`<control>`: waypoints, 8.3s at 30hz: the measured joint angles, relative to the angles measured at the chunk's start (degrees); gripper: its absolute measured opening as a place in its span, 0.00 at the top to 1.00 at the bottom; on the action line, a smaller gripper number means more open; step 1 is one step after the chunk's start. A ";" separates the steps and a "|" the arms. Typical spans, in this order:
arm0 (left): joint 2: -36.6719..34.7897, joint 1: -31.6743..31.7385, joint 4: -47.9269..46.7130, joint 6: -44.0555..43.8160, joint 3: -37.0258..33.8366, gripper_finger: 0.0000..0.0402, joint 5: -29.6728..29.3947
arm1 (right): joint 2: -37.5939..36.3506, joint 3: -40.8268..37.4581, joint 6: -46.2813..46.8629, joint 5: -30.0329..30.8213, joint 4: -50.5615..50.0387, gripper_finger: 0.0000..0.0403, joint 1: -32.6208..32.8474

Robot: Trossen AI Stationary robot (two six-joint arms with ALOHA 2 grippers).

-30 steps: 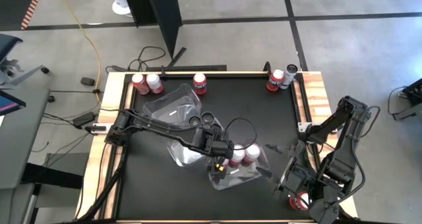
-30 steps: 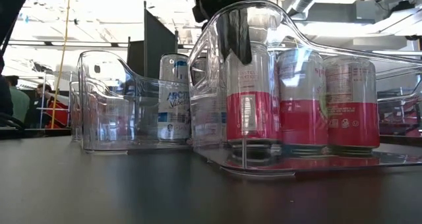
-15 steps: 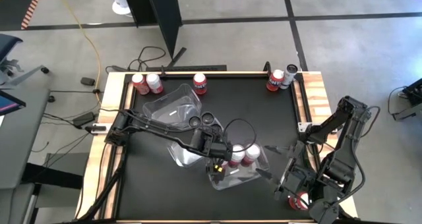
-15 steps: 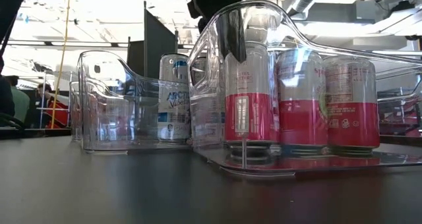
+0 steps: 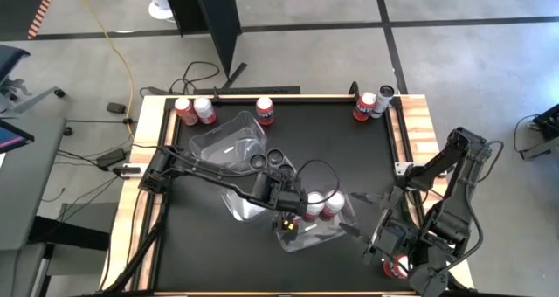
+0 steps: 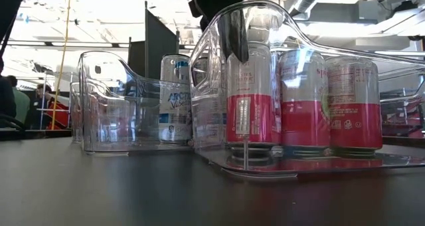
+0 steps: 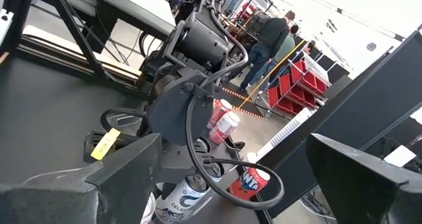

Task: Sort soda cans
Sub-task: Put the bottom pink soda can in the bottom right transparent bin, then put the bottom right orange soda can in the top left transparent bin

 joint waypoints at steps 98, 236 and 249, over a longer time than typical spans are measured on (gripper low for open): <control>-33.70 -5.14 38.22 7.00 -25.27 0.03 -26.40 | 0.52 -4.39 97.63 -71.34 -35.94 0.02 23.98; -35.32 -8.04 32.08 10.36 -24.72 0.03 -28.48 | 0.77 -2.63 36.19 -68.60 -24.86 0.24 -4.86; -35.26 -2.59 33.87 8.49 -29.80 0.03 -19.37 | -0.17 6.84 8.32 -67.12 -30.71 0.24 -24.28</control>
